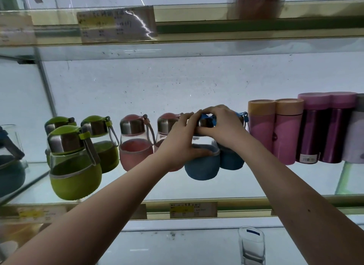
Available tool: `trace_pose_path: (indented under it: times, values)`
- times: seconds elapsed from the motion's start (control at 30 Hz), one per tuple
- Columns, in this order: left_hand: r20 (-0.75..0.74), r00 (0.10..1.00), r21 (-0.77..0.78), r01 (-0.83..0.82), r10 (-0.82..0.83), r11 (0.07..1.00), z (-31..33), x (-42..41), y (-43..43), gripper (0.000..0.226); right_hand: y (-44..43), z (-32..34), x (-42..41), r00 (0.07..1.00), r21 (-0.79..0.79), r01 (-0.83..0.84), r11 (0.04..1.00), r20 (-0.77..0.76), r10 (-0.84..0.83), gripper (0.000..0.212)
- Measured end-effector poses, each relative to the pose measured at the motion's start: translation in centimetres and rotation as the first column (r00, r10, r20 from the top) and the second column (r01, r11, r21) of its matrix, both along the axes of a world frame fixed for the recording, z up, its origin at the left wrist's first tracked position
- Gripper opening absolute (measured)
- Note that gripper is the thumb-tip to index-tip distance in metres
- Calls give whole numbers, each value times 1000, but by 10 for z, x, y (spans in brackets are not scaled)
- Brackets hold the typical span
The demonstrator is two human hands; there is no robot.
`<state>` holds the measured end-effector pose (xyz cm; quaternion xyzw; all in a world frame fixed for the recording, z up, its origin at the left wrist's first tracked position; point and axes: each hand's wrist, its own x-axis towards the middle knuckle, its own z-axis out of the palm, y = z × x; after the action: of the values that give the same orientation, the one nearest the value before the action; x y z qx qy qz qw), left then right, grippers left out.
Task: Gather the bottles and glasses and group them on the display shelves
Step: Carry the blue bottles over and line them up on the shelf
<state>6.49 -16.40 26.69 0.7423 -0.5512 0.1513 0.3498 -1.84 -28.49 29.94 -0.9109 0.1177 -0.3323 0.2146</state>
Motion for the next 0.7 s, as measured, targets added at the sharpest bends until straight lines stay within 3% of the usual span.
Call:
trace_pose_path:
  times: [0.1,0.23,0.4,0.5,0.57,0.7]
  values:
    - [15,1000,-22,-3,4,1000,0,-4,0,95,-9,5,-10,998,-41,-22,999,63,25,45]
    - [28,999,-31,-44,45,999,0,-9,0,93,-25,8,-17,984,-239,166,957,105,-145,30]
    - [7,998,-52,-60,60,997,-2,-15,-1,90,-37,4,-21,964,-358,213,909,-76,-256,47]
    - [12,994,-40,-108,109,993,-2,-18,-2,90,-38,0,-21,920,-415,189,890,-243,-308,71]
    - [9,990,-39,-140,140,989,-3,-21,-3,89,-37,-3,-20,904,-450,204,869,-256,-344,74]
    - [8,985,-25,-170,170,985,-4,-25,-5,88,-37,-6,-17,915,-463,236,854,-190,-356,62]
